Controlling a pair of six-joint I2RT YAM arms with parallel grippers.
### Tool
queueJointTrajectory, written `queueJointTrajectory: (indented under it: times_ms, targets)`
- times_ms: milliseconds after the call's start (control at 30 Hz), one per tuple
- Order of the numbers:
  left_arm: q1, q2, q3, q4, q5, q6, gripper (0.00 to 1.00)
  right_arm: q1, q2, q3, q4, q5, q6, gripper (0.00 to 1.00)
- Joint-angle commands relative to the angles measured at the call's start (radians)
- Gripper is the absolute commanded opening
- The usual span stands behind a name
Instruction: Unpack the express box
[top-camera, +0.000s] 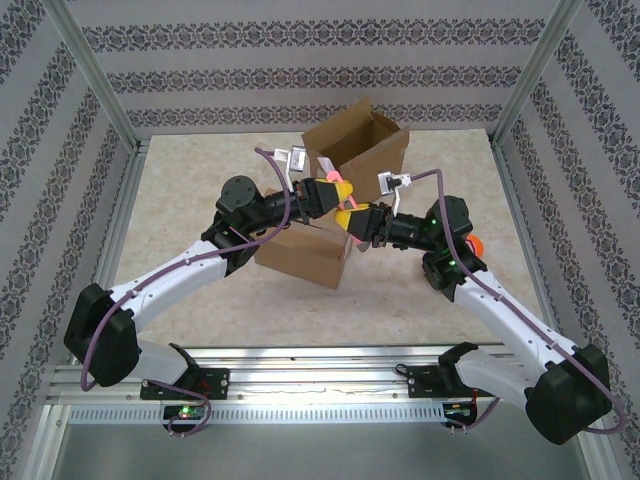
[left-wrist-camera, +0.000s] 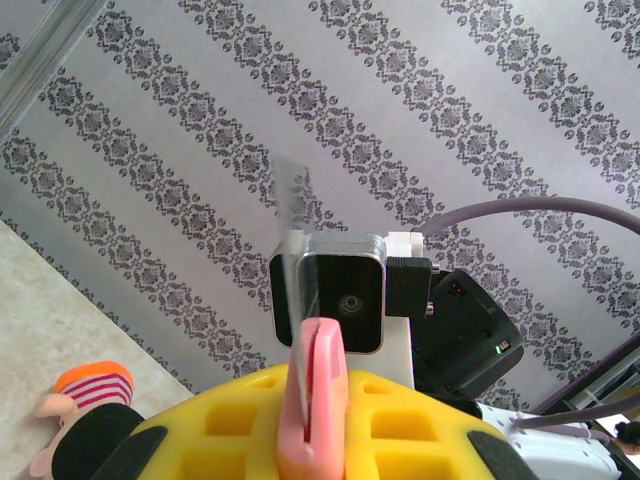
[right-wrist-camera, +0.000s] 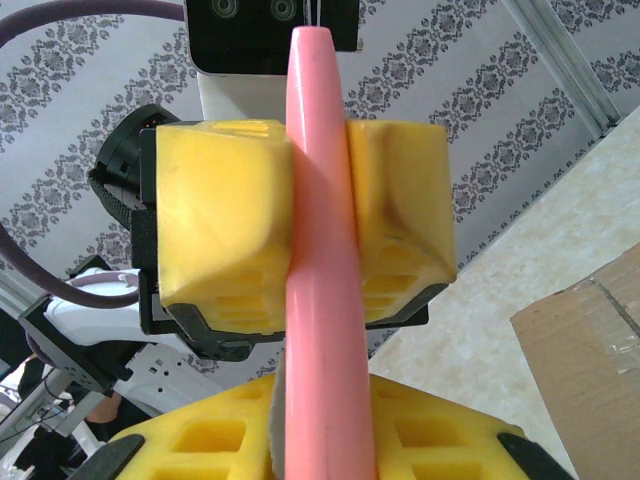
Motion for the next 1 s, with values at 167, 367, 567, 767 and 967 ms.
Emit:
queueJointTrajectory:
  times_ms: [167,367,567,767,967]
  targets:
    - [-0.003,-0.014,0.012,0.038,0.010,0.006,0.00,0.017,-0.035,-0.020,0.070,0.030,0.003,0.25]
    - [-0.003,-0.020,0.019,0.023,0.005,0.016,0.00,0.018,-0.077,-0.058,0.057,0.040,0.000,0.27]
    - [-0.003,-0.020,0.018,0.025,0.004,0.014,0.00,0.018,-0.083,-0.064,0.055,0.039,0.000,0.25]
    - [-0.003,-0.018,0.017,0.026,0.003,0.014,0.00,0.019,-0.085,-0.063,0.055,0.048,0.002,0.11]
    - [-0.003,-0.018,0.015,0.026,0.005,0.017,0.03,0.019,-0.081,-0.067,0.059,0.082,0.003,0.00]
